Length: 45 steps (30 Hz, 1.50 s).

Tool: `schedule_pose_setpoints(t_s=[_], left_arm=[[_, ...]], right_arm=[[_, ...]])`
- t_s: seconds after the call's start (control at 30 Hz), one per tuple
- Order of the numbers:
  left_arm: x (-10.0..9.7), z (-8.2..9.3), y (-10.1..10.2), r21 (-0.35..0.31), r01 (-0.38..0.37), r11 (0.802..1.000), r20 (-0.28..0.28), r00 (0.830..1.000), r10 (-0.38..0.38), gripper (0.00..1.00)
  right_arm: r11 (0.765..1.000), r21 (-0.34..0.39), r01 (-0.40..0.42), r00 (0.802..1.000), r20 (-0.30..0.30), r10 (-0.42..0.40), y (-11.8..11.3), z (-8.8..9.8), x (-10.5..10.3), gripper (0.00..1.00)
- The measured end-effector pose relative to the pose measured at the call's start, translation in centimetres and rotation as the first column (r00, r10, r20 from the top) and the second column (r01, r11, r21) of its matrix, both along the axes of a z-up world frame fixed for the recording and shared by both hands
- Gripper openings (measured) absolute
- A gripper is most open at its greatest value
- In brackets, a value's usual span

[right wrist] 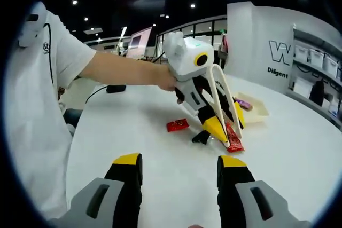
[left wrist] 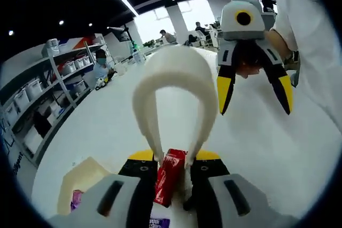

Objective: Place the target food into the container with the food tongs after gripping and lifting it, then release it inside without dropping or visibly crushing the food.

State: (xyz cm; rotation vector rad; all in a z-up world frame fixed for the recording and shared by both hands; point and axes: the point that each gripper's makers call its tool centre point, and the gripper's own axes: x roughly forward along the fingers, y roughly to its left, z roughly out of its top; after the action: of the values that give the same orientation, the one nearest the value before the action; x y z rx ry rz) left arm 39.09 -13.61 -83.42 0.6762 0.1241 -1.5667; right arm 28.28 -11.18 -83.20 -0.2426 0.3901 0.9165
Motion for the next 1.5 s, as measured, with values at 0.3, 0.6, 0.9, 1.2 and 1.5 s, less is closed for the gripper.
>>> schedule_pose_setpoints(t_s=[0.3, 0.6, 0.9, 1.2, 1.5], left_arm=[[0.5, 0.3, 0.6, -0.005, 0.007, 1.0, -0.06, 0.998, -0.007, 0.23], [1.1, 0.7, 1.3, -0.006, 0.033, 0.999, -0.116, 0.993, -0.034, 0.23], [1.7, 0.0, 1.2, 0.029, 0.051, 0.998, -0.143, 0.989, -0.046, 0.24], [2.0, -0.9, 1.2, 0.055, 0.052, 0.997, -0.159, 0.986, -0.042, 0.24], [2.3, -1.0, 1.2, 0.037, 0.035, 0.999, -0.204, 0.979, -0.027, 0.24]], right_arm=[[1.0, 0.004, -0.001, 1.0, -0.001, 0.001, -0.1, 0.0, -0.1, 0.53], [1.0, 0.006, -0.006, 1.0, -0.005, 0.006, 0.0, -0.2, -0.3, 0.53], [1.0, 0.008, -0.003, 1.0, -0.009, 0.003, -0.1, -0.4, -0.4, 0.53], [1.0, 0.008, -0.006, 1.0, -0.012, 0.006, -0.1, -0.5, -0.4, 0.54], [1.0, 0.007, -0.01, 1.0, -0.017, 0.01, 0.0, -0.7, -0.5, 0.54]])
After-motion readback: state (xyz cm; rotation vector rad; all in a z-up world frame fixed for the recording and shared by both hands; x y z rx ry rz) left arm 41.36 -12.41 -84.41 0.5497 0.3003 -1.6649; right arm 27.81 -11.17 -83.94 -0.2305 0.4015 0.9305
